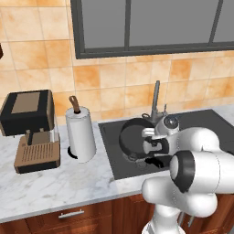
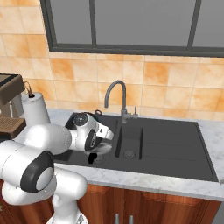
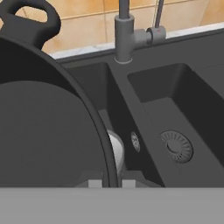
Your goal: Move the pot and pan from the stove into the sink.
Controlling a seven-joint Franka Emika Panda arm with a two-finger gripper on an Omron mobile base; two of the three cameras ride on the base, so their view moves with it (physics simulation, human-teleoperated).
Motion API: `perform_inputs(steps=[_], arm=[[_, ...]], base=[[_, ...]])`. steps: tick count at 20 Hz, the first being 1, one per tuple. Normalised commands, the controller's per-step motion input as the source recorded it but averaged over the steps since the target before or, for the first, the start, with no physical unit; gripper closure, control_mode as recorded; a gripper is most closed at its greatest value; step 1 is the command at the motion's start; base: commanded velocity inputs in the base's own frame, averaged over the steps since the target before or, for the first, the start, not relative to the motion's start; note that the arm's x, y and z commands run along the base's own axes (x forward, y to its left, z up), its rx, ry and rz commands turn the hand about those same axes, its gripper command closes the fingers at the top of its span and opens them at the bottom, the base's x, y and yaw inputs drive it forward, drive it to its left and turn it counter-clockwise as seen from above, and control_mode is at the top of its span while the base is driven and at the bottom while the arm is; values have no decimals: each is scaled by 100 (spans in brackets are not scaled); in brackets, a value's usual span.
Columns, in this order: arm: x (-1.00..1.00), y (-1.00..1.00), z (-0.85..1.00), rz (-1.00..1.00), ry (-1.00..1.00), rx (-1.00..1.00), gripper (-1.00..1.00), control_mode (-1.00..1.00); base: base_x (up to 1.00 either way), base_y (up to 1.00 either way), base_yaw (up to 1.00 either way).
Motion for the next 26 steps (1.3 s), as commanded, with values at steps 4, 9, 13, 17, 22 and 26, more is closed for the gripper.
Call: perform_inputs(steps=[4, 9, 13, 17, 22, 26], arm=[[0, 0, 0, 0, 0, 0, 100, -100], [13, 3, -29, 0, -2, -3, 100, -100], [39, 11, -30, 0, -6, -2, 100, -100], [29, 14, -45, 0, -7, -5, 100, -100], [7, 9, -57, 0, -4, -9, 100, -100], [1, 2, -30, 0, -7, -3, 100, -100]], base=[[0, 0, 0], [0, 0, 0], [0, 0, 0], [0, 0, 0], [0, 0, 0], [0, 0, 0]])
